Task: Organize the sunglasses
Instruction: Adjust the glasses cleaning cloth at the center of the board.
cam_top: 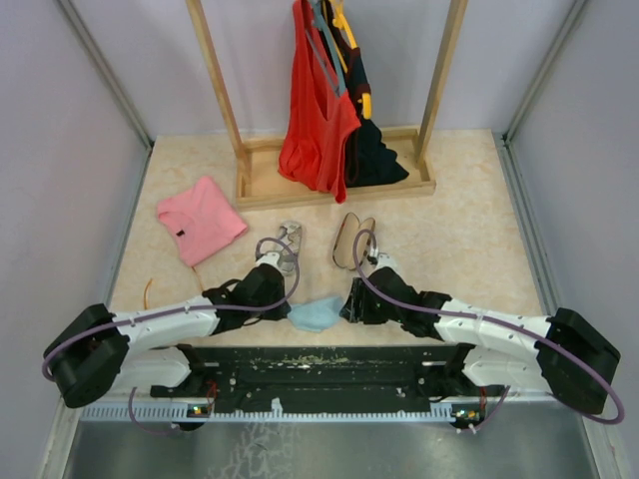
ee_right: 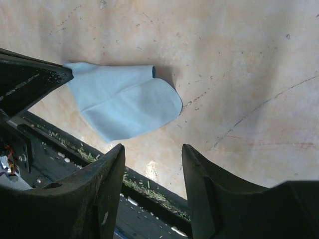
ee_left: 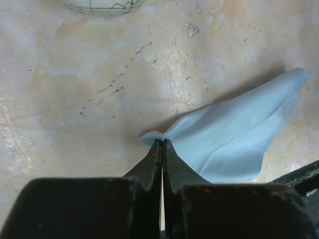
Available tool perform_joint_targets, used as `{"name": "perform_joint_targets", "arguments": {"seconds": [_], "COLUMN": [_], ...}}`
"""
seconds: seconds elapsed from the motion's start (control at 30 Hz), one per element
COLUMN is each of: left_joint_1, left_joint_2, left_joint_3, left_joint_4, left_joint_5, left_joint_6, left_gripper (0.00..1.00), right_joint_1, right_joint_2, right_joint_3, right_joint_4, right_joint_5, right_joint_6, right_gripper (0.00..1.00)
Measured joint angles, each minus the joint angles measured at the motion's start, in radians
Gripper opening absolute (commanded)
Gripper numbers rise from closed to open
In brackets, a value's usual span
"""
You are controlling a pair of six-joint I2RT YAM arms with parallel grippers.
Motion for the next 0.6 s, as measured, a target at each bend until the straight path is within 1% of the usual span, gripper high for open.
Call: {"name": "perform_joint_targets", "arguments": {"seconds": [0.2,0.4,0.43,0.5,0.57,0.6], "left_joint_1": [0.008,0.022,0.026,0.038,0.053,0.059], "left_joint_2": [0.063,0.195,0.209,0.246,0.262,0.262], "left_joint_3": [0.037,0.144,0.156,0.193,0.212,0.218], "left_joint_4": [0.003,0.018,0.020,0.023,0.026,0.026], "left_joint_5": [-0.043,-0.064,-0.067,-0.074,-0.075,-0.075], "left_joint_6": [0.004,0.042,0.048,0.060,0.069,0.074], "left_gripper": [0.00,0.00,0.02,0.12,0.28,0.38], "right_joint_1": [-0.001,-0.001,-0.001,-0.002,-0.006,-0.007], "right_joint_2": [0.018,0.011,0.002,-0.023,-0.043,-0.049], "right_joint_3": [0.000,-0.001,-0.003,-0.012,-0.019,-0.021], "right_joint_4": [0.020,0.009,0.008,0.004,0.005,0.001], "right_joint_5": [0.029,0.067,0.072,0.081,0.086,0.087], "right_joint_6": [-0.021,-0.027,-0.027,-0.027,-0.027,-0.027], "right_gripper": [0.50,0.50,0.50,0.50,0.50,0.50]}}
